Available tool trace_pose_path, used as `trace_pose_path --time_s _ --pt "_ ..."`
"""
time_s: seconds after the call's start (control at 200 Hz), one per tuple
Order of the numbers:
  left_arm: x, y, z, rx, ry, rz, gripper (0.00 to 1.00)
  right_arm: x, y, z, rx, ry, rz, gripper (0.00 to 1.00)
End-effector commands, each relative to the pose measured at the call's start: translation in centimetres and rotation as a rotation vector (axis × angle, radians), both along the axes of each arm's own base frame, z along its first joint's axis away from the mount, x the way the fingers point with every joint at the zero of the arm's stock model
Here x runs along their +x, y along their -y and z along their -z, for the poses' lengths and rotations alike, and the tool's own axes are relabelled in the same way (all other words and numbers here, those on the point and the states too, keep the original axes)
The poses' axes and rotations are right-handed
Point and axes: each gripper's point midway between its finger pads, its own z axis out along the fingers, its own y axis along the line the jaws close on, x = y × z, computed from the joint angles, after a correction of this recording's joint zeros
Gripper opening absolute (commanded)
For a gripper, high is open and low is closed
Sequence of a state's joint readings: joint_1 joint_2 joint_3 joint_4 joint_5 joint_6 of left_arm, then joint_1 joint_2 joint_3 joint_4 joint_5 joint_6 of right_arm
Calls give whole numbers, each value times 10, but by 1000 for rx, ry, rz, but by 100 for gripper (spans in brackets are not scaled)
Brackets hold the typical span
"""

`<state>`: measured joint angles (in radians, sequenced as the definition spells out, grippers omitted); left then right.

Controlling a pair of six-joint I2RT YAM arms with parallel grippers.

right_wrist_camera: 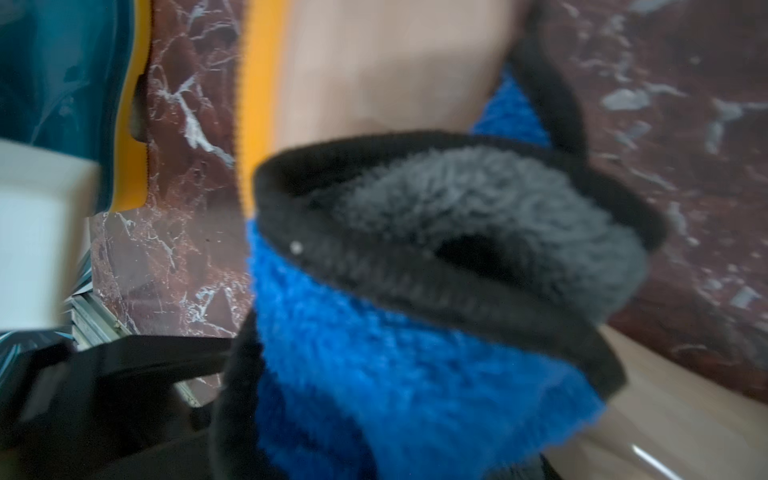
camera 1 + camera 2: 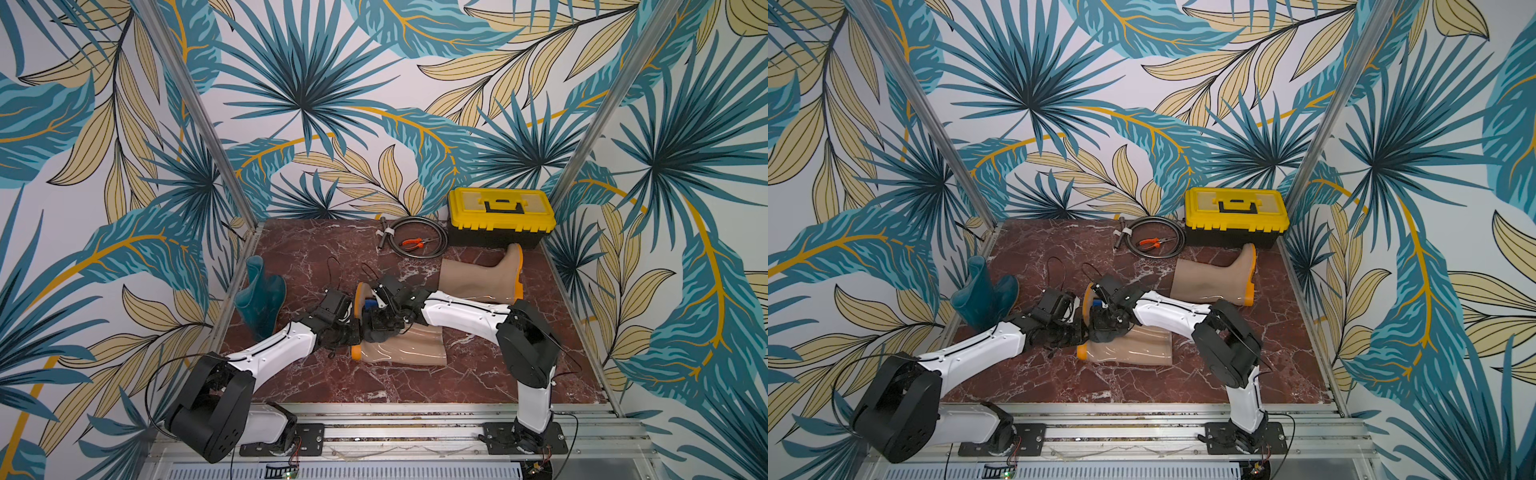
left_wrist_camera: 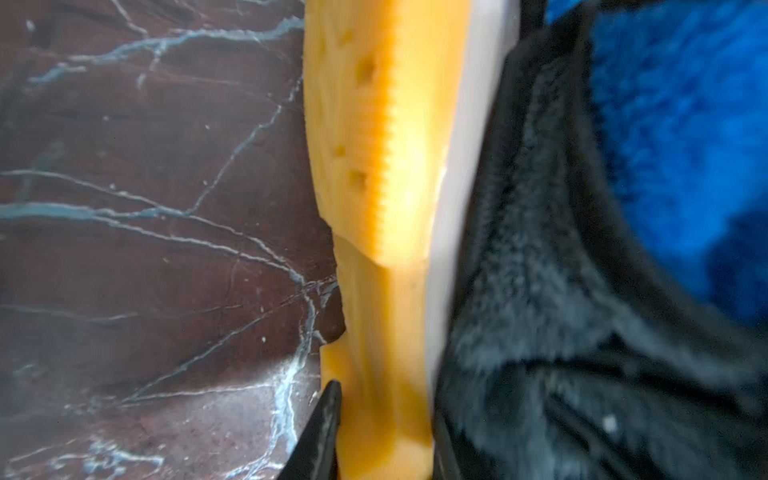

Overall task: Wipe the rubber boots with a cloth
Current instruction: Wipe the dirt off the rubber boot.

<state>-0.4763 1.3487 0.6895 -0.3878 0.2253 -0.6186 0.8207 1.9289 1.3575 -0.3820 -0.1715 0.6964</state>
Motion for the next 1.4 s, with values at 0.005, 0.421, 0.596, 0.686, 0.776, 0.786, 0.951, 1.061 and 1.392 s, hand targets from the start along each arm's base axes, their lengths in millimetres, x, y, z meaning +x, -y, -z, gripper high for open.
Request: trace_pose_path --time_s 0.005,0.421,0.596,0.686,0.776,0.786,0.951,1.061,1.392 --pt "5 14 -14 -66 3 7 0 -7 102 44 -210 -113 125 0" --pt "18 22 -10 -88 -16 -28 0 22 174 -52 -136 91 317 0" --pt "24 29 -42 -138 83 9 62 25 75 -78 -28 125 159 0" --pt "20 27 -44 -141 99 20 65 17 33 -74 39 101 108 0" --pt "13 26 -38 -141 81 29 62 6 2 -60 72 68 55 0" --pt "12 25 -36 -139 75 30 62 3 -2 -59 72 64 44 0" --pt "4 22 -19 -124 26 28 56 -12 -2 -11 9 -23 22 0" --pt "2 20 -14 -115 15 22 56 -18 44 17 -146 -49 43 0" --pt "-1 19 -11 -106 16 35 56 -23 199 0 -309 -48 300 0"
